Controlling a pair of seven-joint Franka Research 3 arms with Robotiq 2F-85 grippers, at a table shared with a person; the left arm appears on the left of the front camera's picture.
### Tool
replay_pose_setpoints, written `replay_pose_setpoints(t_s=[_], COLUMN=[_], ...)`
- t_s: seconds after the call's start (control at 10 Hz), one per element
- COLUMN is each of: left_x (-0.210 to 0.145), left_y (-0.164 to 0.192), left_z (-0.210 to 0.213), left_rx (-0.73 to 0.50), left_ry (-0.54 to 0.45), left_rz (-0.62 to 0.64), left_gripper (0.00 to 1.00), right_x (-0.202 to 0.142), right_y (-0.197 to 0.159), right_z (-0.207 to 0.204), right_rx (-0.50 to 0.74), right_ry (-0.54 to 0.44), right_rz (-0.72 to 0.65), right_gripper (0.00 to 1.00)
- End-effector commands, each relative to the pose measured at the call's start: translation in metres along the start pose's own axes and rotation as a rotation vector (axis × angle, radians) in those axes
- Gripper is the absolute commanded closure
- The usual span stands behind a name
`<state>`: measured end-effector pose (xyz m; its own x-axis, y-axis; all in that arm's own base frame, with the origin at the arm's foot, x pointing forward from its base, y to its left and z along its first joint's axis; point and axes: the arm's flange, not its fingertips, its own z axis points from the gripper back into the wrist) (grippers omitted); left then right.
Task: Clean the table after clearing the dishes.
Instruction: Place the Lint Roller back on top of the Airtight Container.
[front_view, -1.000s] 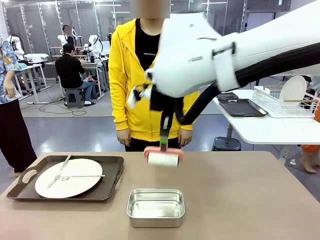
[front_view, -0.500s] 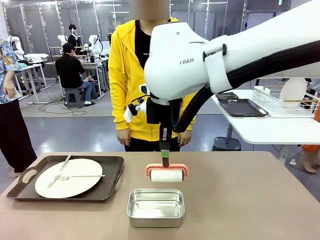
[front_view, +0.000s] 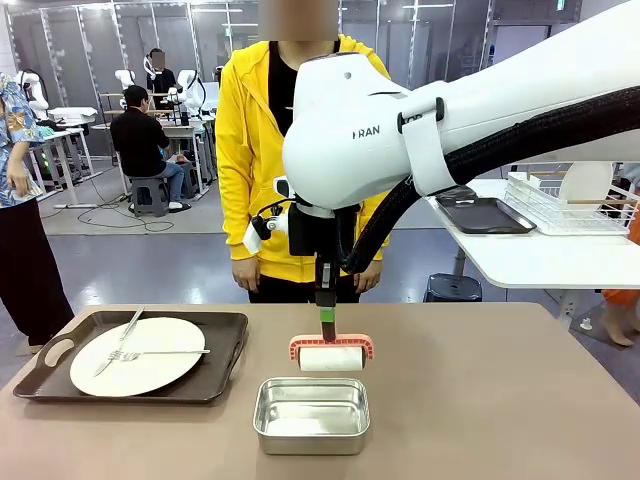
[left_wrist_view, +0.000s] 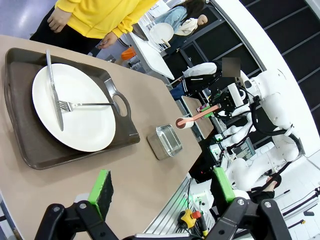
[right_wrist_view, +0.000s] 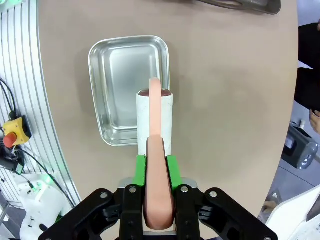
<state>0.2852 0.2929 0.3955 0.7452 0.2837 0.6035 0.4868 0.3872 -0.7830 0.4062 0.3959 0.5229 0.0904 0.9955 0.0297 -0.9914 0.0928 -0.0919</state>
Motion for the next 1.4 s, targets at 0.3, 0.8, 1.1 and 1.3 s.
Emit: replay_pose_setpoints(t_s=[0.3, 0.8, 1.1, 1.3], left_x=[-0.001, -0.001, -0.001, -0.001], left_y=[-0.002, -0.002, -0.002, -0.002], left_z=[0.003, 0.003, 0.003, 0.003], left_rx=[-0.005, -0.005, -0.005, -0.005], left_ry=[-0.005, -0.005, -0.005, -0.005], left_rz=[-0.011, -0.011, -0.011, -0.011], left_gripper=[0.00, 0.00, 0.00, 0.00], right_x=[0.014, 0.027, 0.030, 0.022], right_y=[-0.017, -0.034, -0.037, -0.042], right_z=[-0.031, -0.082, -0.106, -0.112], right_rx=[0.114, 0.251, 0.293, 0.309], right_ry=[-0.078, -0.052, -0.051, -0.045], right_rz=[0.024, 0.024, 0.016, 0.008], right_gripper=[0.79, 0.79, 0.79, 0.79])
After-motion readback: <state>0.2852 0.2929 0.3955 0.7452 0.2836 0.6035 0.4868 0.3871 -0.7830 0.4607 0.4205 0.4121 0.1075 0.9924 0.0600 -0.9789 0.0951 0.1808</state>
